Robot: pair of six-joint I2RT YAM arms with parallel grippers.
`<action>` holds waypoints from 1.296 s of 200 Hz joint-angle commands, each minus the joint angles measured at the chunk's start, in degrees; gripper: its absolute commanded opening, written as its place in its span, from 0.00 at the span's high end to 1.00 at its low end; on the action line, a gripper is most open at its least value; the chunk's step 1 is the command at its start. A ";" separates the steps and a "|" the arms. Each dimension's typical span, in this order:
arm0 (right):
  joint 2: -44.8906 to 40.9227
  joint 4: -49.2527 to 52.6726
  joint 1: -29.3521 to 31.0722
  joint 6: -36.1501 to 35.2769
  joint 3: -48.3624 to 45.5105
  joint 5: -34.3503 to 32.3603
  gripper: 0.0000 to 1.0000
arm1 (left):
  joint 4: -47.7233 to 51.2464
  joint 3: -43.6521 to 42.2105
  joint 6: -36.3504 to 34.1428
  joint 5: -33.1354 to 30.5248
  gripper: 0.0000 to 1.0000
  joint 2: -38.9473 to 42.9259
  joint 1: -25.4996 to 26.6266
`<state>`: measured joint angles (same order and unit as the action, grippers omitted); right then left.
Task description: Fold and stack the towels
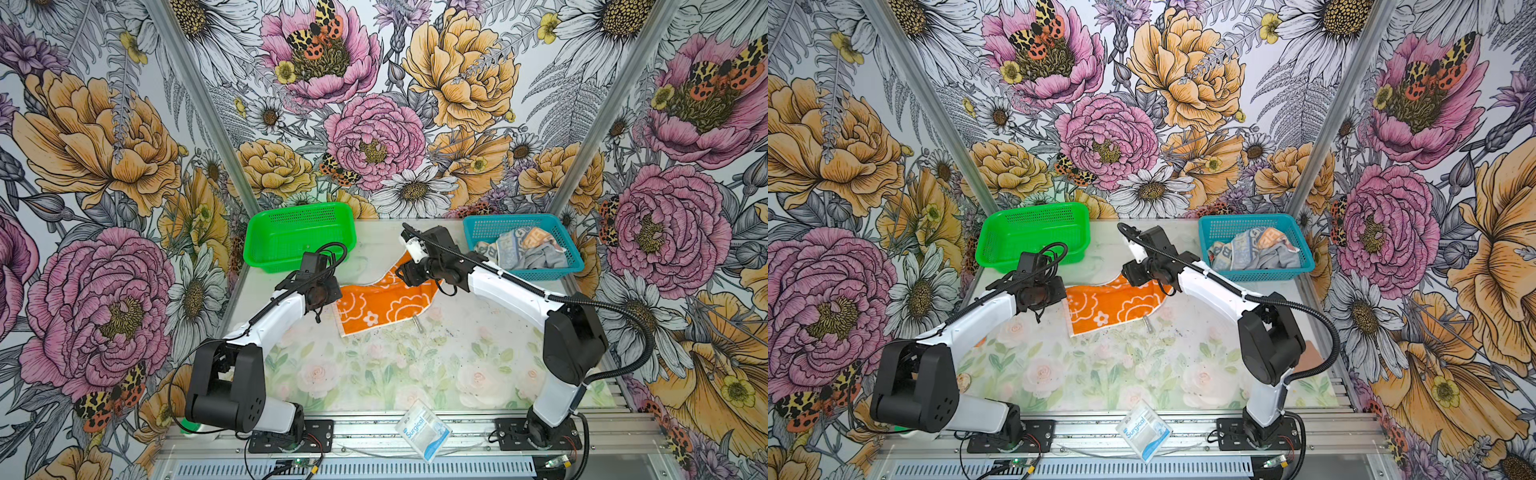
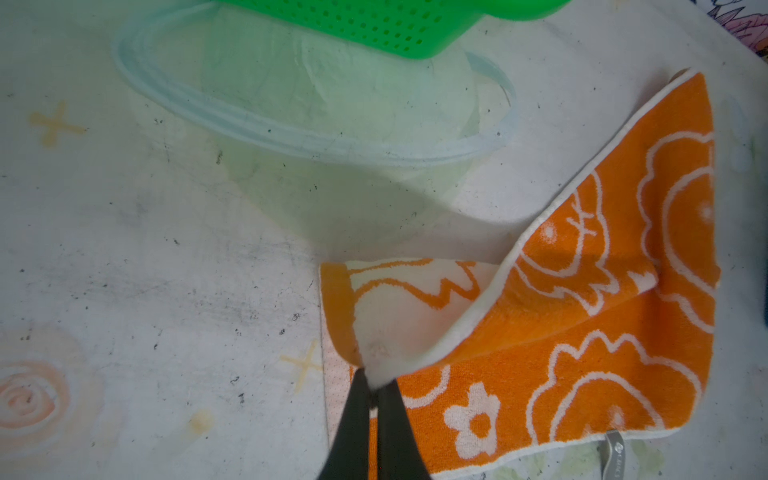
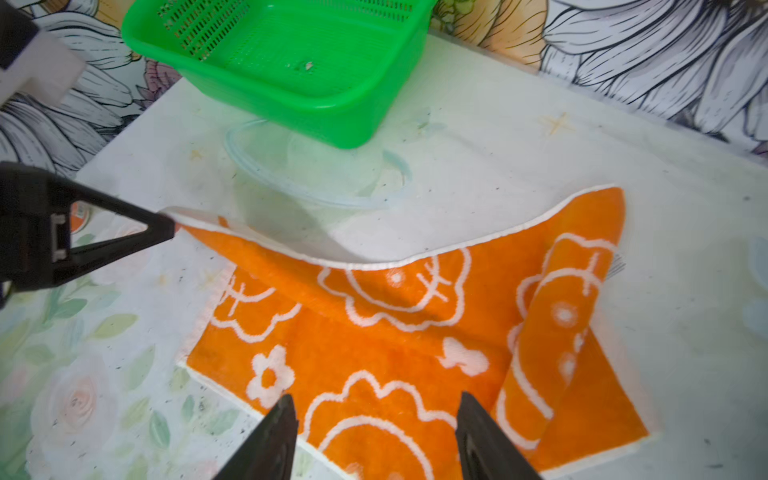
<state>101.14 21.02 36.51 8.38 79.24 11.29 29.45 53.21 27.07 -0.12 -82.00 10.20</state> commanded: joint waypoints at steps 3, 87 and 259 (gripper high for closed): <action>-1.86 -10.80 4.94 4.85 -6.70 1.40 0.38 | -2.47 -0.04 -0.61 2.92 0.81 0.08 -2.14; 11.31 -18.91 17.44 12.64 -1.37 -1.91 0.37 | -2.02 -4.83 -0.38 4.72 0.51 6.66 -9.21; 27.14 -6.93 24.46 12.19 11.42 -12.07 0.46 | 3.77 -12.08 2.60 8.52 0.45 24.59 -22.16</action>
<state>125.78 11.94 60.49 21.37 87.39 2.33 32.49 42.02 28.64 6.98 -58.70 -11.25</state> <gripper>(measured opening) 0.554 0.550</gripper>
